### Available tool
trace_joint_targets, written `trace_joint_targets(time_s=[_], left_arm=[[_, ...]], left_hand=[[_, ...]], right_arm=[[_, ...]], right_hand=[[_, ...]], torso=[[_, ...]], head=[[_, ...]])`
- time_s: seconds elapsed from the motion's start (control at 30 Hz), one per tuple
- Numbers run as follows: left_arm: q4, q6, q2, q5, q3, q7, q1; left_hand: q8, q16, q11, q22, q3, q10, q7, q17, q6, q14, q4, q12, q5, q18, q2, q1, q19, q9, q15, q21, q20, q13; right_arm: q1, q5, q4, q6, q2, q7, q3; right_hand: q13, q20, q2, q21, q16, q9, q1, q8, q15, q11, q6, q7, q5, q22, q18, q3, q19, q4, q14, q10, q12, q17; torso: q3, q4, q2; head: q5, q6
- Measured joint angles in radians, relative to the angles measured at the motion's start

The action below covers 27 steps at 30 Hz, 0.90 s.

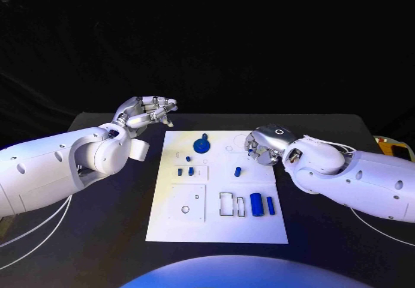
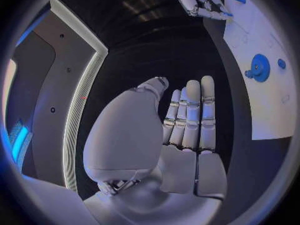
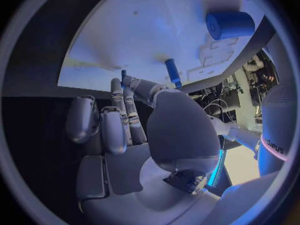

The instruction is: Assemble the parts on the task board

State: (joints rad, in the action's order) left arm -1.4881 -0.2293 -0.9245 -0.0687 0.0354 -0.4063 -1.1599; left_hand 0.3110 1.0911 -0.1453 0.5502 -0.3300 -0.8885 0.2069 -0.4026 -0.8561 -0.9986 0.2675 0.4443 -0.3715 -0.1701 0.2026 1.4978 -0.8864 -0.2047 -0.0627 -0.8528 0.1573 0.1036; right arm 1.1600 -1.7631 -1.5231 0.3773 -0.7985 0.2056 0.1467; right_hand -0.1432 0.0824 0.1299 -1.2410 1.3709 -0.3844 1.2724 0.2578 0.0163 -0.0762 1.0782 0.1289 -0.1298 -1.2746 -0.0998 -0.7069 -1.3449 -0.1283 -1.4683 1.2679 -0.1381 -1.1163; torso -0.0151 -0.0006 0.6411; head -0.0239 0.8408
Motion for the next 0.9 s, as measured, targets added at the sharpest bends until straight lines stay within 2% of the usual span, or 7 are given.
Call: trace_joint_targets(time_s=[0.3,0.5,0.7,0.73,0.9], left_arm=[[0.004,-0.003,0.004,0.000,0.000,0.004,0.000],[0.006,-0.004,0.009,0.000,0.000,0.005,0.000],[0.008,-0.005,0.018,0.001,0.000,0.005,0.000],[0.008,-0.005,0.019,0.001,0.000,0.005,0.000],[0.008,-0.006,0.028,0.002,0.000,0.003,0.000]], left_hand=[[0.000,0.000,-0.003,0.001,0.000,0.015,0.004,0.000,0.004,0.004,0.000,0.000,0.000,0.000,0.000,0.000,0.003,0.000,-0.004,0.000,0.003,-0.001],[0.000,0.000,-0.007,0.001,0.000,0.018,0.004,0.000,0.004,0.004,0.000,0.000,0.000,0.000,0.000,0.000,0.003,0.000,-0.004,0.000,0.003,-0.001],[0.000,0.000,-0.003,0.001,0.000,0.022,0.004,0.001,0.004,0.004,0.000,0.000,0.000,0.000,0.000,0.000,0.003,0.000,-0.004,0.000,0.002,-0.001],[0.000,0.000,-0.003,0.001,0.000,0.022,0.004,0.001,0.004,0.004,0.000,0.000,0.000,0.000,0.000,0.000,0.003,0.000,-0.004,0.000,0.003,-0.001],[0.000,0.000,-0.003,0.001,0.000,0.022,0.004,0.001,0.004,0.004,0.000,0.000,0.000,0.000,0.000,0.000,0.003,0.000,-0.004,0.000,0.002,-0.001]], right_arm=[[0.015,0.032,-0.073,0.035,-0.034,-0.005,-0.005],[0.012,0.050,-0.136,0.054,-0.015,-0.012,-0.006],[-0.005,0.058,-0.178,0.066,0.030,-0.024,-0.005],[-0.010,0.058,-0.180,0.068,0.037,-0.026,-0.005],[-0.045,0.059,-0.184,0.074,0.082,-0.034,-0.001]], right_hand=[[-0.011,0.000,0.000,0.000,0.000,-0.002,0.000,0.000,0.000,0.000,0.000,0.000,0.001,-0.002,0.000,-0.009,0.000,-0.009,0.000,0.000,-0.001,0.000],[-0.011,0.000,0.000,0.000,0.000,-0.001,0.000,-0.001,0.000,0.000,0.002,0.002,0.003,-0.002,0.000,-0.015,0.000,-0.015,0.000,0.000,-0.001,0.001],[-0.011,0.000,0.000,0.000,0.000,-0.001,0.000,-0.001,0.000,0.000,0.002,0.002,0.005,0.001,0.000,-0.030,0.000,-0.030,0.000,0.000,0.000,0.003],[-0.013,0.000,-0.011,0.000,0.000,-0.001,0.012,-0.004,0.000,-0.003,0.002,0.001,0.006,0.001,0.000,-0.034,0.000,-0.034,0.000,0.003,-0.002,0.004],[-0.013,0.000,-0.013,0.000,0.000,-0.001,0.014,0.000,0.000,-0.004,0.002,0.001,0.006,0.002,0.000,-0.034,0.000,-0.035,0.000,0.004,-0.002,0.005]], torso=[[0.0003,-0.0012,0.000],[0.0000,0.0000,0.001],[0.0005,0.0007,0.001],[0.0006,0.0007,0.001],[0.0009,-0.0004,0.001]], head=[[-0.013,-0.005],[-0.033,-0.006],[-0.063,-0.003],[-0.068,-0.001],[-0.093,0.004]])
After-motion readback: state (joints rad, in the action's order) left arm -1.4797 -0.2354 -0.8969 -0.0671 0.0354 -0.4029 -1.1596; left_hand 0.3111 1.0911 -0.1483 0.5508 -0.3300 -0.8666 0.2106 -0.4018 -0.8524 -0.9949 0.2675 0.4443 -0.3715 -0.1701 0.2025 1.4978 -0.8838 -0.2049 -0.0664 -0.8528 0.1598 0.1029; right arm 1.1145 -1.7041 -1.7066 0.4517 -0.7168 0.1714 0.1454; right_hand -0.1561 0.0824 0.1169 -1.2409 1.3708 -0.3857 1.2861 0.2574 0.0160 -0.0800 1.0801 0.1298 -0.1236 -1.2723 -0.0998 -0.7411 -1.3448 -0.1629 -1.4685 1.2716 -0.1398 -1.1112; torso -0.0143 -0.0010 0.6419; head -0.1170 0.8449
